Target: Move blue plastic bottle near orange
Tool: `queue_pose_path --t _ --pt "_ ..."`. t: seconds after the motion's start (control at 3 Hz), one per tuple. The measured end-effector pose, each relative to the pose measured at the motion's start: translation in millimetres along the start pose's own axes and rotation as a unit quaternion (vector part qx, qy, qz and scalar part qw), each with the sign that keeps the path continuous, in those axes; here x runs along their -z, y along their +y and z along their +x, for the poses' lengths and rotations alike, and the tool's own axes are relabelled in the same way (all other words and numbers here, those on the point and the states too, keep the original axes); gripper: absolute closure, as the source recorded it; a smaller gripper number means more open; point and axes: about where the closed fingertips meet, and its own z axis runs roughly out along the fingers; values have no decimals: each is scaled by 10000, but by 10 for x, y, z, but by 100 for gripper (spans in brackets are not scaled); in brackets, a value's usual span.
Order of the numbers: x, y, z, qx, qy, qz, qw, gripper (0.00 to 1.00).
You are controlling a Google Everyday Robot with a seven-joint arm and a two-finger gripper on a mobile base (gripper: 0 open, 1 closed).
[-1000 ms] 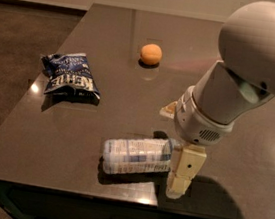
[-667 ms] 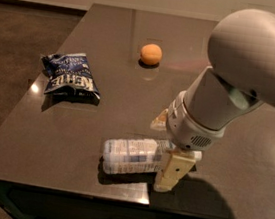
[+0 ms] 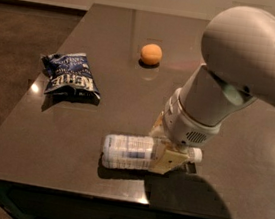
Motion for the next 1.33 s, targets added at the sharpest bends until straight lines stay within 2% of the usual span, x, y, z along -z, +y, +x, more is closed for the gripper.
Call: queue_pose_path --t 0.33,0.67,1.0,1.33 --pt "46 -207 81 -214 123 48 9997 91" --pt "216 -714 262 -548 336 305 9975 100" --pt "431 -1336 530 -895 528 640 9925 100" --pt "548 -1765 748 -1147 566 805 9885 100"
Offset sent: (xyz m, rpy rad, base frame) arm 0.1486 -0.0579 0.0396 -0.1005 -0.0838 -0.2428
